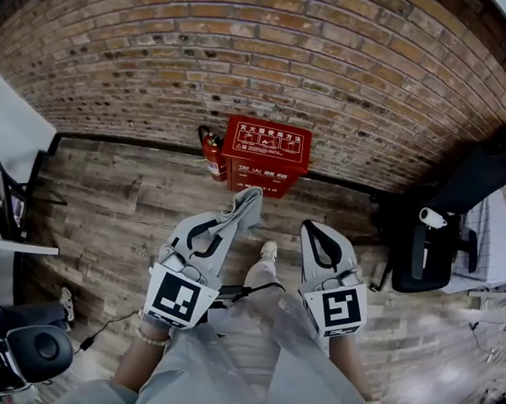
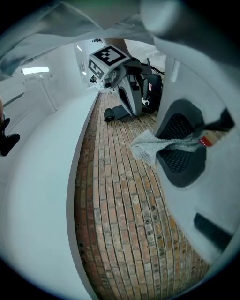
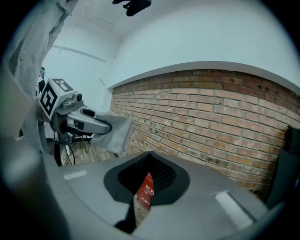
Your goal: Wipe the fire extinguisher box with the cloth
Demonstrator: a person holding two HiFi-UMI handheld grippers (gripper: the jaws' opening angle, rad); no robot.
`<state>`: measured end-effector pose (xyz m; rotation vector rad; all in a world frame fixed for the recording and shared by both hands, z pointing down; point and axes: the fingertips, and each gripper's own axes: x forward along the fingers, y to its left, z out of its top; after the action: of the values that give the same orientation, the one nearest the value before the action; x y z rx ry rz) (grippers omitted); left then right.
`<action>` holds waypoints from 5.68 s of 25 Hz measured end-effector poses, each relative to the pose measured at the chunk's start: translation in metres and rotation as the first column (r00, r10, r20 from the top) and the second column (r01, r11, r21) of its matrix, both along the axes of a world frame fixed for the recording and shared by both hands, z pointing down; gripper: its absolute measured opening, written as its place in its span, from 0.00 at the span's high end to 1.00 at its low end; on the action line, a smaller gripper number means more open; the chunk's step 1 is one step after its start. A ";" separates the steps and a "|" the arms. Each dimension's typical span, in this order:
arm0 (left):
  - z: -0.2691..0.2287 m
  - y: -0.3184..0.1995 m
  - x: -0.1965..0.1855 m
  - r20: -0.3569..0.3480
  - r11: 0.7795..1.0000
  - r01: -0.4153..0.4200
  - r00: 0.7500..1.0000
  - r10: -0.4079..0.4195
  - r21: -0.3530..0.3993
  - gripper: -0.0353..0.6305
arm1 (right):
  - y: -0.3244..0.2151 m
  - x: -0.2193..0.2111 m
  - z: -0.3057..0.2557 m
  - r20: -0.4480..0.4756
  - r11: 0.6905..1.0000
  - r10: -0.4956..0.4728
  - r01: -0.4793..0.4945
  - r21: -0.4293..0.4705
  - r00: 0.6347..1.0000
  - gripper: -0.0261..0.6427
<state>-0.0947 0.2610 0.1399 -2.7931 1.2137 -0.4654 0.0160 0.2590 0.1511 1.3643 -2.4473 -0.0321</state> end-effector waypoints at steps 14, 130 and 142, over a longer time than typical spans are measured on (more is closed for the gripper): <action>0.003 -0.123 0.062 0.002 0.989 0.144 0.990 -0.144 -0.044 0.93 | -0.136 0.070 0.011 0.018 0.991 -0.121 0.122 -0.060 0.992 0.95; 0.393 -0.435 0.249 0.124 0.867 -0.120 0.971 0.204 -0.483 0.93 | -0.346 0.171 0.287 -0.015 0.948 0.148 -0.146 -0.283 0.989 0.95; 0.425 -0.440 0.248 0.290 0.858 -0.064 0.926 0.241 -0.510 0.93 | -0.344 0.170 0.295 -0.014 0.941 0.151 -0.148 -0.303 0.988 0.95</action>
<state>0.1532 -0.1789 0.5651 -2.9728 0.8754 -1.3595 0.1861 -0.0847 0.4461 1.4046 -2.2318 0.3734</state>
